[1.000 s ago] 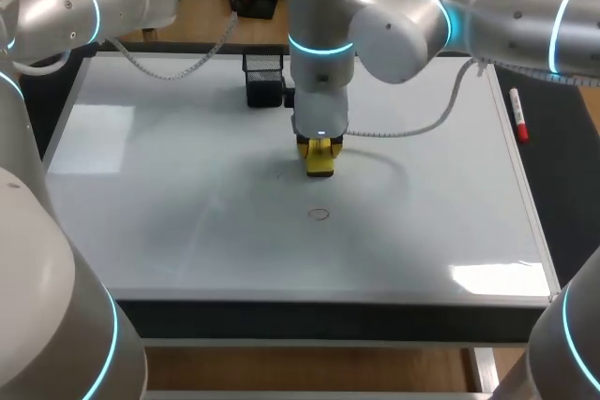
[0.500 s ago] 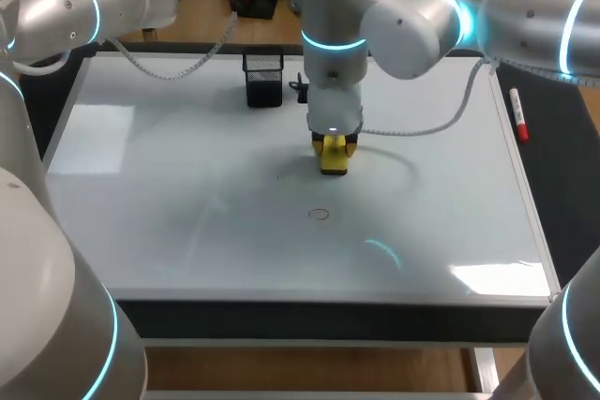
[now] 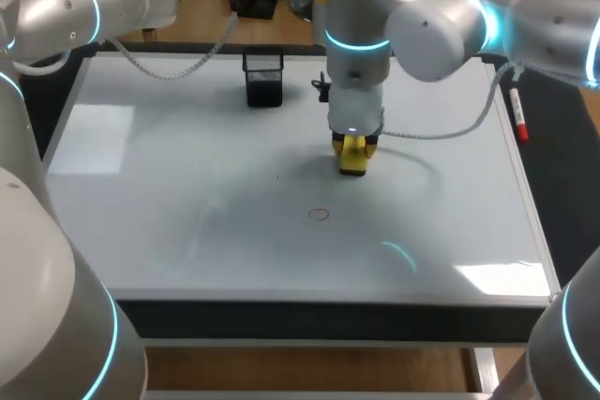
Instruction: Pick up the inspection probe, press it on each red-marked spot on the whiteboard one by one, put down the probe, pick up the eraser, and wipe off all the red marks.
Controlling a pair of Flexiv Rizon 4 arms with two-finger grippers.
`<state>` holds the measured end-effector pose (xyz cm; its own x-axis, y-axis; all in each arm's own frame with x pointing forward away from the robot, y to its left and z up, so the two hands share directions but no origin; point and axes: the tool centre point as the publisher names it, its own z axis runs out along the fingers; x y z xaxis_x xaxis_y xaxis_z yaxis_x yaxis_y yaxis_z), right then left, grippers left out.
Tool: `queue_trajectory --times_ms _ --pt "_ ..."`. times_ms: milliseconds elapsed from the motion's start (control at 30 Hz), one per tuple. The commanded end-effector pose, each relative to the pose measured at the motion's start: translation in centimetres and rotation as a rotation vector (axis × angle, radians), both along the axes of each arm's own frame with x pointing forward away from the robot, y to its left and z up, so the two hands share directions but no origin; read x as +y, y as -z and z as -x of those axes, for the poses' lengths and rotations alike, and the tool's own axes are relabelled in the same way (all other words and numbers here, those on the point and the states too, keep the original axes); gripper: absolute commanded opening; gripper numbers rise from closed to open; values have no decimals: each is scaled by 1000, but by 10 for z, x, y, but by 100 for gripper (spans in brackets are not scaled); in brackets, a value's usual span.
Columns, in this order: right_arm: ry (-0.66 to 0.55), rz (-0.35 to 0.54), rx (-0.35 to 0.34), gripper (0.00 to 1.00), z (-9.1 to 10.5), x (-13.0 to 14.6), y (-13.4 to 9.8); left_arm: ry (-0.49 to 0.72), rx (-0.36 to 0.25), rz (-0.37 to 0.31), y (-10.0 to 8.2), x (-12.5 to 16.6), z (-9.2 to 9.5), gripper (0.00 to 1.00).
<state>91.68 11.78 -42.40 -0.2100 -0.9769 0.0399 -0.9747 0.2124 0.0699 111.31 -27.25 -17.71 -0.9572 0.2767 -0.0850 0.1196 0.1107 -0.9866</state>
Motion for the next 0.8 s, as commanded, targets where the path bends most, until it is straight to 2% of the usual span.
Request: queue_trajectory --times_ms 33,200,400,800 --pt "-1 -6 -16 0 2 -6 -5 3 1 -1 -1 0 -1 0" --pt "11 -18 -36 0 2 -12 -14 3 1 -1 -1 0 -1 0" --pt "45 -32 -57 0 2 -32 -32 3 1 -1 -1 0 -1 0" --pt "220 -33 -87 0 2 -97 -45 3 1 -1 -1 0 -1 0"
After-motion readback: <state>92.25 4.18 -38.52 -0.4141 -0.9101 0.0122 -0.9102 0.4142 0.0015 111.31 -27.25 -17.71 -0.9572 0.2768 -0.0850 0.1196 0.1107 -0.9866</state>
